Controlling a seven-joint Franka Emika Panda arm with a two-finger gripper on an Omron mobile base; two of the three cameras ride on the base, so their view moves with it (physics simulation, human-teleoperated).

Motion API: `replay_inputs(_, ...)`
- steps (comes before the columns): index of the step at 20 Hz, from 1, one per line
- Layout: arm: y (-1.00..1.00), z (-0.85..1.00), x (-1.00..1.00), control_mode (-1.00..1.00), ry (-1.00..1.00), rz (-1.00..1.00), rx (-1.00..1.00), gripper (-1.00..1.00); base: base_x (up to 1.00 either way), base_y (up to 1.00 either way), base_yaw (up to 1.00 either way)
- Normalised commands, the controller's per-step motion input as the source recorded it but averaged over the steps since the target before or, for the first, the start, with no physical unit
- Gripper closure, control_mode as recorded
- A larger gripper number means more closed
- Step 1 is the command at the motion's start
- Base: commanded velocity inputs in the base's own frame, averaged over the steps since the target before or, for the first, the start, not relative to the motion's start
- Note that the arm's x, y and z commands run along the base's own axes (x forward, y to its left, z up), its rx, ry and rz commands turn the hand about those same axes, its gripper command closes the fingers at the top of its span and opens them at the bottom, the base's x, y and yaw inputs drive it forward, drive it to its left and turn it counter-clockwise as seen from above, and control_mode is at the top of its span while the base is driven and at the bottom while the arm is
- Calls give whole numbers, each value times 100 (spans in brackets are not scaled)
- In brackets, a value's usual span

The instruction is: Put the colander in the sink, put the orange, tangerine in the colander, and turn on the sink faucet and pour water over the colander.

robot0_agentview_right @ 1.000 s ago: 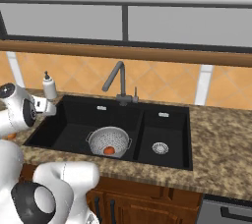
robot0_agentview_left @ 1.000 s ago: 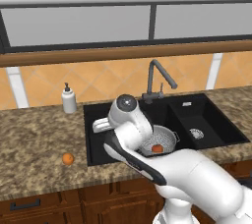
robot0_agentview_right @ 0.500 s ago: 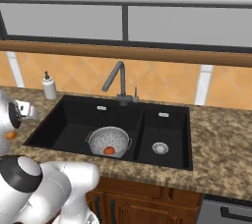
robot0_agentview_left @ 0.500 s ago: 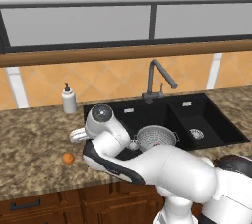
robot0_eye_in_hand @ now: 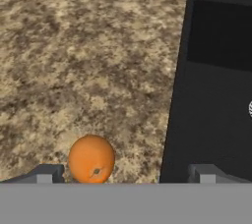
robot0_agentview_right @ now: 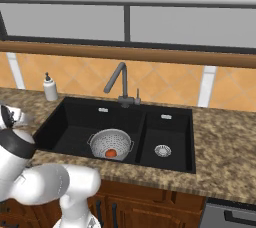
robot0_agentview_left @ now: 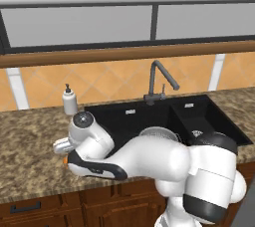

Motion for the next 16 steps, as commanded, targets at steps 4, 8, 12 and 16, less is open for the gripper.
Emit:
replay_inputs(4,38,-34,0,-100,5,0,0,-100,0,0,0)
replay_inputs(8,31,-39,0,-100,6,0,0,-100,0,0,0)
replay_inputs(12,26,-36,-1,-100,4,0,0,-100,0,0,0)
replay_inputs(16,3,-37,-3,-100,2,0,0,-100,0,0,0)
